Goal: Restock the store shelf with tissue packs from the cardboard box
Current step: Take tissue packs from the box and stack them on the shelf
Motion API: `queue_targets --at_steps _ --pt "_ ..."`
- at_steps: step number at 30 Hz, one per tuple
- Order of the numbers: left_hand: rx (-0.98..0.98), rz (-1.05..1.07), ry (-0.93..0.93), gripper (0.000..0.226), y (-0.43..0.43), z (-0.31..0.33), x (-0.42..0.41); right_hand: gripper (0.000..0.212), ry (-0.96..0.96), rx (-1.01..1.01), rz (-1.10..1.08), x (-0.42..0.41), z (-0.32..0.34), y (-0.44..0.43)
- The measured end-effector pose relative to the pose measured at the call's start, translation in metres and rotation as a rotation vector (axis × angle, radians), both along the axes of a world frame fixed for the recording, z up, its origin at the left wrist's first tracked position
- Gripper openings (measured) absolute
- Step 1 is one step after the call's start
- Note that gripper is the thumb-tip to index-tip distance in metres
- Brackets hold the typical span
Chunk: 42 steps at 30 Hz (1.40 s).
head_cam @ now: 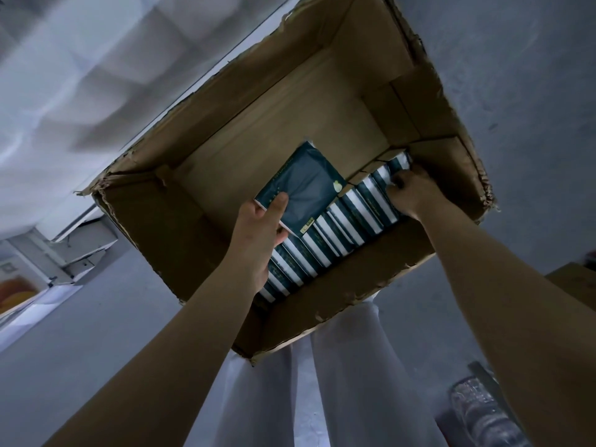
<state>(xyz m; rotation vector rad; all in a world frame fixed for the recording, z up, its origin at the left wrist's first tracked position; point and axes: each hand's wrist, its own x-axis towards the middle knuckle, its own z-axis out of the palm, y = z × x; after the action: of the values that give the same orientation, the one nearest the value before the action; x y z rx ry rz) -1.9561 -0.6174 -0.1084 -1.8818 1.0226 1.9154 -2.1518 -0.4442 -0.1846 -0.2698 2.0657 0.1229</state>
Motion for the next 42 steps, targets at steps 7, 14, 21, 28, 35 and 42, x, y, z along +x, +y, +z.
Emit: queue_targets --at_steps 7,14,21,28,35,42 --pt "-0.031 0.023 0.035 0.04 -0.005 0.014 -0.007 0.05 0.241 -0.104 0.136 0.009 0.03 -0.006" --pt "-0.158 0.057 0.064 0.03 -0.01 0.089 -0.013 0.028 0.388 -0.752 -0.623 0.034 0.142 -0.029" --pt "-0.227 0.134 0.147 0.032 -0.025 0.211 -0.007 0.021 0.162 -0.993 -1.255 0.06 0.288 -0.06" --pt "-0.302 0.079 0.251 0.029 -0.037 0.4 0.036 0.028 0.158 -1.125 -1.221 0.092 0.482 -0.079" --pt "-0.411 0.055 0.374 0.041 -0.056 0.554 0.082 0.051 0.07 -1.231 -1.234 0.127 0.629 -0.082" --pt "-0.556 0.036 0.505 0.044 -0.08 0.66 0.094 0.048 -0.085 -1.428 -1.264 0.145 0.717 -0.098"
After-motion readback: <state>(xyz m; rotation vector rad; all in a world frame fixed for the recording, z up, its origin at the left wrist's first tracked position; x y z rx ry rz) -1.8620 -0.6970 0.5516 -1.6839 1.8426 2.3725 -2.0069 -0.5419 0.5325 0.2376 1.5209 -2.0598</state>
